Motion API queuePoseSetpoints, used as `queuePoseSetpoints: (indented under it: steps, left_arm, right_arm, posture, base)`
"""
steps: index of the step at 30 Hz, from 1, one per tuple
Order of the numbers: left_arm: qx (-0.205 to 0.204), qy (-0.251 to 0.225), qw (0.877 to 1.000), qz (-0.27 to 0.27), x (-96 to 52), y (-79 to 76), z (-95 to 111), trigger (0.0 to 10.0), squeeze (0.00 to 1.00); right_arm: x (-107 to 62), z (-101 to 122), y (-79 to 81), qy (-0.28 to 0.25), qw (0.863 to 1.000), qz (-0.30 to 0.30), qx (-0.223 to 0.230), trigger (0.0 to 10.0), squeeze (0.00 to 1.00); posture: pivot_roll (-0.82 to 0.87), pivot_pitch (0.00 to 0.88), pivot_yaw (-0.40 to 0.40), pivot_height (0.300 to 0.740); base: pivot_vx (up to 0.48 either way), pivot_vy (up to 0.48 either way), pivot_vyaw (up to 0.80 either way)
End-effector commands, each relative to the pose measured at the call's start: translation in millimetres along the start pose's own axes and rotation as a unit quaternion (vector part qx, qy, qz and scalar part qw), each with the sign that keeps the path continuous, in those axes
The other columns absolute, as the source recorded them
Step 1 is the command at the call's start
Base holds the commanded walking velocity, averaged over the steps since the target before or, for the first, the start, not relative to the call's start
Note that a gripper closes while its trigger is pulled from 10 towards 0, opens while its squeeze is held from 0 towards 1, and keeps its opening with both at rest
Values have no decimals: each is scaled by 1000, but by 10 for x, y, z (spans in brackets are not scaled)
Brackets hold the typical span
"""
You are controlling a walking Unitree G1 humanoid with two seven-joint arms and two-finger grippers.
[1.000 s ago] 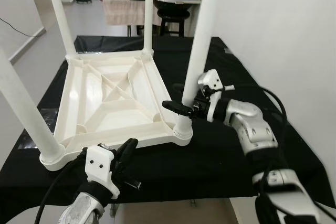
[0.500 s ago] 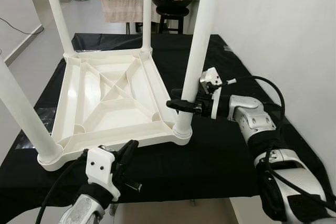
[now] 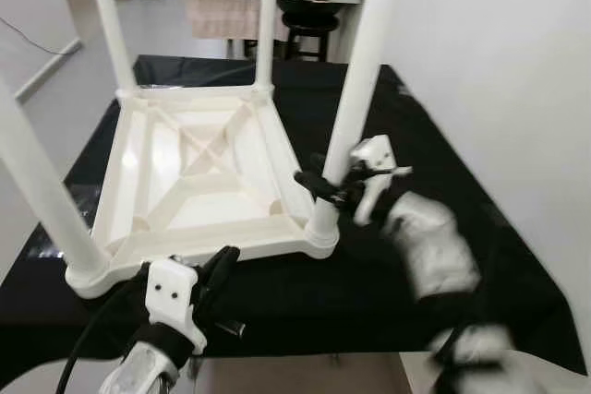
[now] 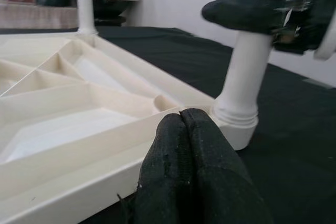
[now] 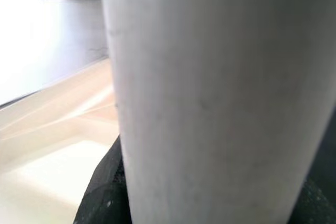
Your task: Building children table
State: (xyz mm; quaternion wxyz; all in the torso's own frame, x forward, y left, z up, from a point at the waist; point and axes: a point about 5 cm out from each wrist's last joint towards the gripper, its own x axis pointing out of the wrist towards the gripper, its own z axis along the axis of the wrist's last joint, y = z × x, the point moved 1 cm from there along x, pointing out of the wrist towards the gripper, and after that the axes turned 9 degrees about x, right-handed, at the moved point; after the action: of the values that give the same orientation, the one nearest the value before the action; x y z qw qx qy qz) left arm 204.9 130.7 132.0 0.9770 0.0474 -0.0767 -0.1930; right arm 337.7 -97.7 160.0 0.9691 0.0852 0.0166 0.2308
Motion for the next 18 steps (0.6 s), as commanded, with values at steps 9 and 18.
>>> queuePoseSetpoints:
  steps: [9,18]
  left_arm:
    - [4,5,1000,-3,25,20,-36,10000,0]
    - [4,4,1000,-3,43,17,-50,10000,0]
  right_arm:
    - [96,-252,36,76,997,4,-12,10000,0]
    - [169,66,337,59,974,216,-15,10000,1000]
  posture:
    - [120,19,-93,740]
    - [123,5,-93,740]
  base:
    - [0,0,0]
    - [0,0,0]
